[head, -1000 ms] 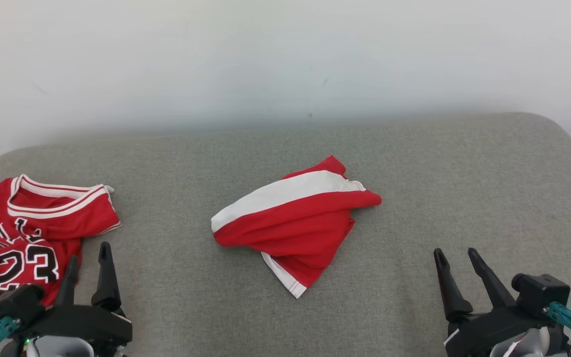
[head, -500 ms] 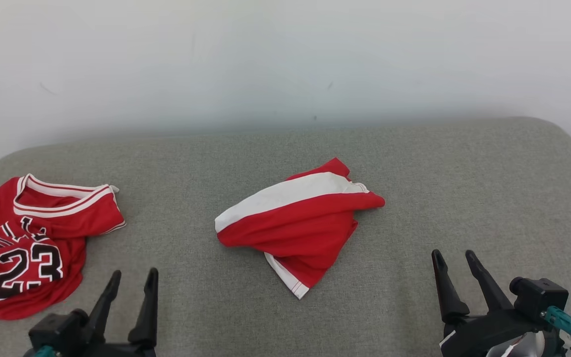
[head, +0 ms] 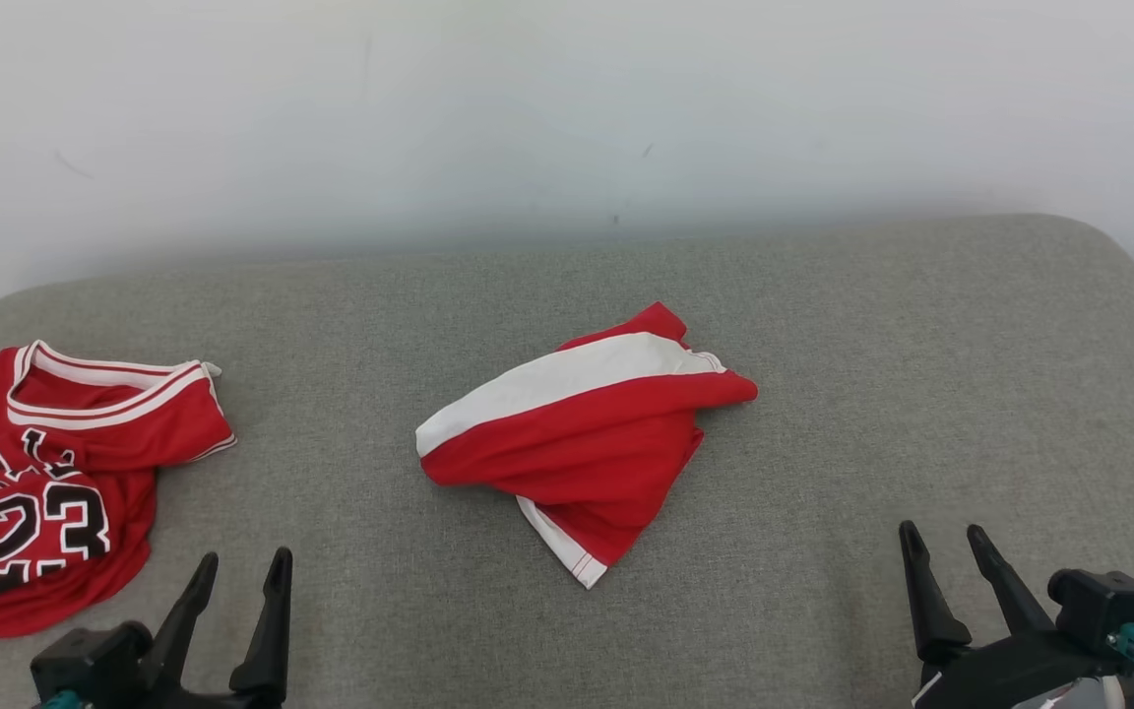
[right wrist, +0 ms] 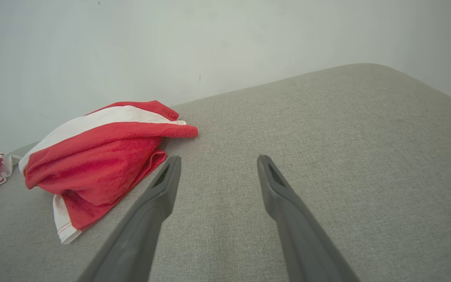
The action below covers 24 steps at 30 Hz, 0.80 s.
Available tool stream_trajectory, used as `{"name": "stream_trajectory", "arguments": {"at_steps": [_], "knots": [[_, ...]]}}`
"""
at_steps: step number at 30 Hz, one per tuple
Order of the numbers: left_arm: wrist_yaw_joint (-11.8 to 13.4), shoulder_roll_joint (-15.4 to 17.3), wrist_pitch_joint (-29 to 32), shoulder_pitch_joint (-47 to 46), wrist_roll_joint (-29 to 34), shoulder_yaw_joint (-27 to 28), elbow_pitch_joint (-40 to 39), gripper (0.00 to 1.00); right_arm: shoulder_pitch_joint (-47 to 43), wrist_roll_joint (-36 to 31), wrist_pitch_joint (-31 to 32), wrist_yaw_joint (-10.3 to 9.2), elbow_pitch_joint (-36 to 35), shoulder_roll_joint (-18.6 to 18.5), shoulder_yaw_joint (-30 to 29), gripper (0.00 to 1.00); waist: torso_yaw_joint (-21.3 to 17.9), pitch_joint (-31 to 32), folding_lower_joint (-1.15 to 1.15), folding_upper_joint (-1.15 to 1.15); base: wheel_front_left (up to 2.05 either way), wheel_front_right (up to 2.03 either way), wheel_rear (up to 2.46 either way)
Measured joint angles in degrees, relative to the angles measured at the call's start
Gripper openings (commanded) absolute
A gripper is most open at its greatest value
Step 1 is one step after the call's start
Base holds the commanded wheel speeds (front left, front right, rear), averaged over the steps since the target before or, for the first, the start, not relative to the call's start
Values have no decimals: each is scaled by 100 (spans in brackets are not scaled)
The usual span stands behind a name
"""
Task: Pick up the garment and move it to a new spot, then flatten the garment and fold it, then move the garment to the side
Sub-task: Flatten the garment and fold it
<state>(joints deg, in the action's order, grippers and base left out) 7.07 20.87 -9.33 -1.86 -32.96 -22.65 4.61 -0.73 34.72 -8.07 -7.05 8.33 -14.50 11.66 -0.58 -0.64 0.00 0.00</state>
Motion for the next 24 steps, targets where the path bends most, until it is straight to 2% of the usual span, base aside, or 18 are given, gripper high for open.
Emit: {"name": "stream_trajectory", "arguments": {"at_steps": [24], "knots": [[4, -203, 614, 163, 77, 198, -264, 100, -3, -7, 160, -1, -158, -68, -4, 100, -4, -175, 0, 0, 0, 0, 0]]}}
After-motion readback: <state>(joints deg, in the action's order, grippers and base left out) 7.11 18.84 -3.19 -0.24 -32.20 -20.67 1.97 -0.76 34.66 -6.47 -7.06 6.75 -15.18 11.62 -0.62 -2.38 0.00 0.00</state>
